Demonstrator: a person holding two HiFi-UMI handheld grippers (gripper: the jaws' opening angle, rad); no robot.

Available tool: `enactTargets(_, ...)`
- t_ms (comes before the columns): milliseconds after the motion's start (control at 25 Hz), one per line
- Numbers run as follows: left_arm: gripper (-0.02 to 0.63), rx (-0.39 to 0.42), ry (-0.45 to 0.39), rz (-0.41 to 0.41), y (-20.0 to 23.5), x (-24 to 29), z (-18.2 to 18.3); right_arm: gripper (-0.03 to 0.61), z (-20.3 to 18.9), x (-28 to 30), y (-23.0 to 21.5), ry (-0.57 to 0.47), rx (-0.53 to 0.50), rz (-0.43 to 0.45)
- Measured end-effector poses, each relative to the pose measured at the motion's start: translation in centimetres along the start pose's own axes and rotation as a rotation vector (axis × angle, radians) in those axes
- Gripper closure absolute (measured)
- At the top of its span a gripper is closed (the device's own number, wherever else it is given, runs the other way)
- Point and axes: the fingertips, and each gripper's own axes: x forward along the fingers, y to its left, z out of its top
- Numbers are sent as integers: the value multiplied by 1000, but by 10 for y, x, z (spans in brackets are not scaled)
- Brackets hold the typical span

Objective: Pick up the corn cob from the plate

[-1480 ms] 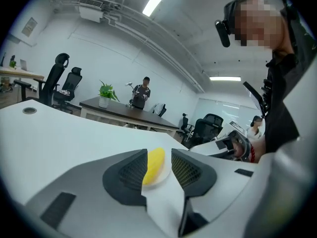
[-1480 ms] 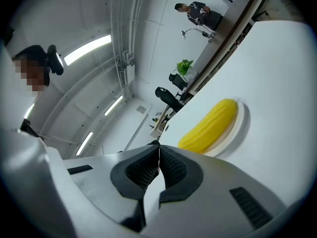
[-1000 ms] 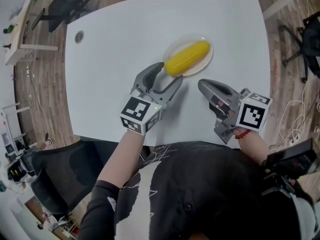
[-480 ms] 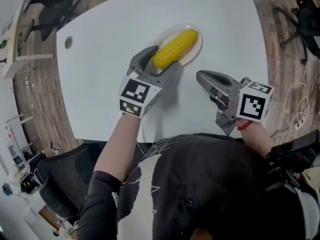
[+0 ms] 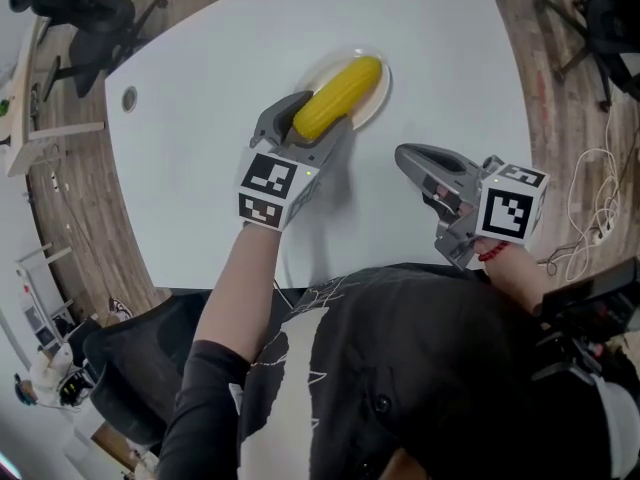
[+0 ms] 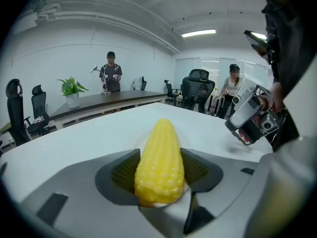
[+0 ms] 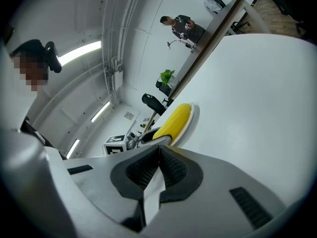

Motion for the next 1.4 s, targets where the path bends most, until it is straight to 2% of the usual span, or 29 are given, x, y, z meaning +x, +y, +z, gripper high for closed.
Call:
enactTargets(400,357,-23,8,-21,3,0,0,561,3,-6,5,-13,-6,0)
enactTargets(680,357,-12,49,-27,-5,3,-1,561,5,-28,11,-35,-30,-2)
enactTargets(880,357,-27,40,-26,-2,1,-3,561,7,-35,18,-57,-39,-15)
enactTargets(1000,359,-40,43,-1,0,0,-3,560,5,-39,20,-55,-53,-27)
enactTargets(1200,360,-104,57,51,-9,-3,-1,560,-1,-57,26,-61,-71,-34)
enactTargets(1400,362,-73,22,103,-10,-16,15,561,-6,-72,31,-76,-92,-48)
